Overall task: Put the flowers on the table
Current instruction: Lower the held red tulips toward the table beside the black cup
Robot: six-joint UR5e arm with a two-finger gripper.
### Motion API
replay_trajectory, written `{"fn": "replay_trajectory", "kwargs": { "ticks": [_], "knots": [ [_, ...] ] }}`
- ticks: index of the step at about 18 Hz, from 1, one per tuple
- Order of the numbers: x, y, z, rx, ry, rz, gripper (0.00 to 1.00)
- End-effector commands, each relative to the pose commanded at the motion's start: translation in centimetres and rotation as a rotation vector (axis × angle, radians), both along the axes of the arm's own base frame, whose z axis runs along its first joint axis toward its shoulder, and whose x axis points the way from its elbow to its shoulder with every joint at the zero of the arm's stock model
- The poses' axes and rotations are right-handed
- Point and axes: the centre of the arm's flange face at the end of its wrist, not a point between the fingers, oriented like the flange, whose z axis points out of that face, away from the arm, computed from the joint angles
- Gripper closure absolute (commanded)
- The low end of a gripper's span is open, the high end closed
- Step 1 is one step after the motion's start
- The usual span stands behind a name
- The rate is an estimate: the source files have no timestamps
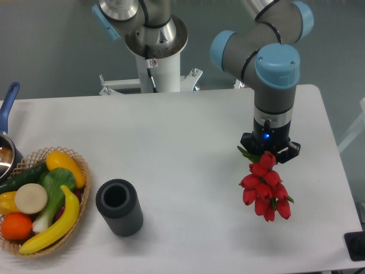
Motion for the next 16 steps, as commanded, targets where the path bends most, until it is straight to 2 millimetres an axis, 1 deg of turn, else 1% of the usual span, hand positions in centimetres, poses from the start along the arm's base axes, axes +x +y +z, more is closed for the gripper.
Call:
{"fn": "replay_trajectory", "kwargs": {
  "ticks": [5,7,11,12,13,15,16],
  "knots": [
    [0.3,0.0,-1.5,-0.019,-0.019,0.0,0.9],
    [1.2,1.0,-2.1,-0.043,-0.016,-0.019,0.89],
    [1.1,1.3,-3.4,-0.052,-0.036,-0.014,0.89],
    [1.2,1.3,-4.1,-0.059,-0.044,-0.015,0.89],
    [1.6,1.8,-4.8,-0.064,-0.053,-0.024,0.89],
    [1.8,2.3,-5.9,-0.073,-0.067,-0.034,0.83],
    [2.0,2.7,-6.6,-0.08,-0.078,-0.04,0.73]
  ]
}}
